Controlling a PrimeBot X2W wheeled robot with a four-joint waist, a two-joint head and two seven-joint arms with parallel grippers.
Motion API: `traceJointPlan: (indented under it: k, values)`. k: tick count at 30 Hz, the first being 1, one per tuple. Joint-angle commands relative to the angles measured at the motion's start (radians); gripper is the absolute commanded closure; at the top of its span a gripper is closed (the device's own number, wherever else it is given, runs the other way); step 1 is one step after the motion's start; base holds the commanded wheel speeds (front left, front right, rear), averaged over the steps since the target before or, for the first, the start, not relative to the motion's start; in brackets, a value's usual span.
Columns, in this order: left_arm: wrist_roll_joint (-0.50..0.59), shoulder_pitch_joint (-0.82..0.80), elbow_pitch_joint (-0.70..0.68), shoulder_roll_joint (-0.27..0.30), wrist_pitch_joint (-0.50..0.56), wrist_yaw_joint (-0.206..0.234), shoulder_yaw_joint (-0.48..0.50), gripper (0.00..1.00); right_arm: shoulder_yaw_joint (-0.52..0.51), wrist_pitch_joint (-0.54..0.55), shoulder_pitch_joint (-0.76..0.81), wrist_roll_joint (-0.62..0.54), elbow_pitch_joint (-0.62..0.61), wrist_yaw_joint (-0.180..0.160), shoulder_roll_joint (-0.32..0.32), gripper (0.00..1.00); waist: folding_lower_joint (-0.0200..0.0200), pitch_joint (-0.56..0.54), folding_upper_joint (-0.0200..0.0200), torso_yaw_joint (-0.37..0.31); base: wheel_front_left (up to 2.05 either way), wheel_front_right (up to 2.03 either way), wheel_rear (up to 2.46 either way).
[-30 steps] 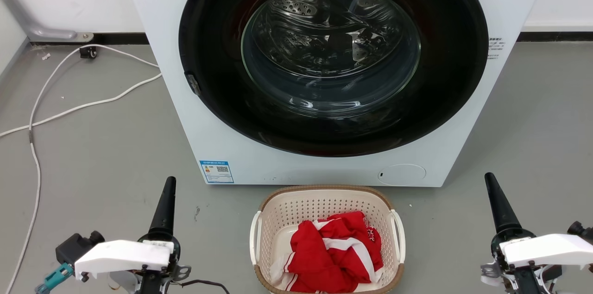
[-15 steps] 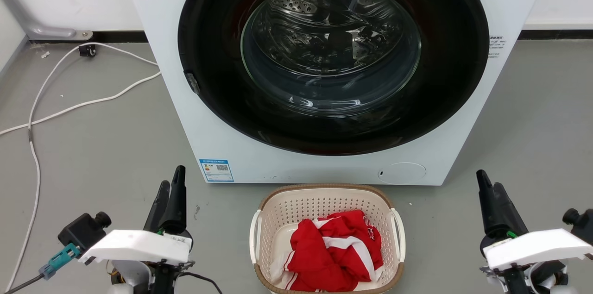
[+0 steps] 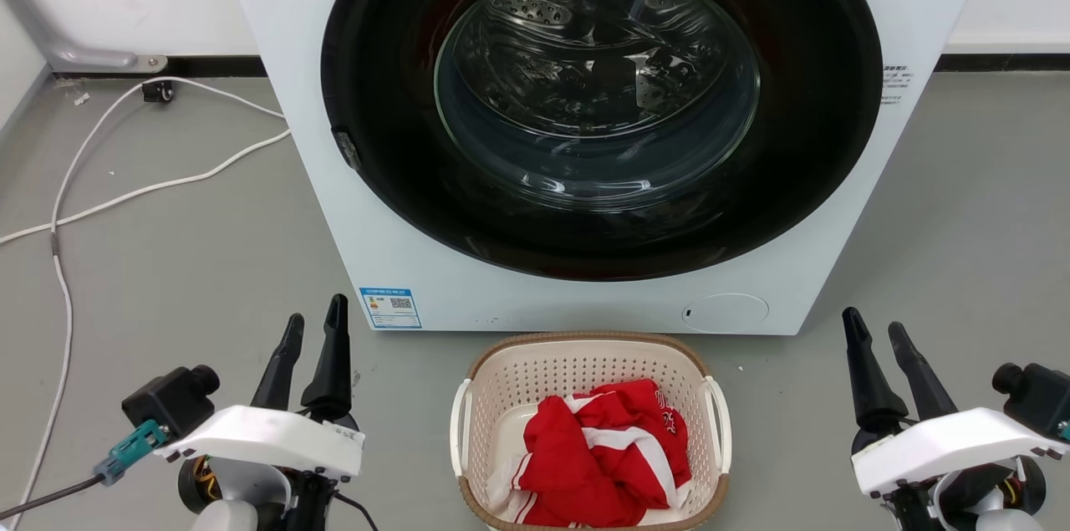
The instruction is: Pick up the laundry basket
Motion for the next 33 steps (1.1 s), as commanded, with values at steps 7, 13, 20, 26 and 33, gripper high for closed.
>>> traceJointPlan:
  k: [7, 13, 20, 26, 33]
  values:
    - [0.103, -0.035, 0.003, 0.021, -0.028, -0.002, -0.020, 0.00, 0.006, -0.006, -0.001, -0.130, -0.026, 0.000, 0.001, 0.00, 0.0000, 0.004, 0.0000, -0.001, 0.00, 0.00, 0.00]
    - [0.183, -0.040, 0.013, 0.034, -0.044, 0.005, -0.032, 0.00, 0.010, -0.009, 0.000, -0.206, -0.030, 0.000, 0.001, 0.00, 0.0000, 0.006, 0.0000, -0.004, 0.00, 0.00, 0.00]
    - [0.267, -0.048, 0.023, 0.043, -0.062, 0.011, -0.050, 0.00, 0.014, -0.014, 0.002, -0.285, -0.033, 0.000, 0.002, 0.00, 0.0000, 0.005, 0.0000, -0.004, 0.00, 0.00, 0.00]
    - [0.327, -0.053, 0.029, 0.047, -0.075, 0.019, -0.060, 0.00, 0.017, -0.020, 0.006, -0.346, -0.036, 0.000, 0.002, 0.00, 0.0000, 0.005, 0.0000, -0.005, 0.00, 0.00, 0.00]
    - [0.389, -0.055, 0.039, 0.052, -0.092, 0.023, -0.069, 0.00, 0.015, -0.026, 0.009, -0.420, -0.035, 0.000, 0.003, 0.00, 0.0000, 0.004, 0.0000, -0.005, 0.00, 0.00, 0.00]
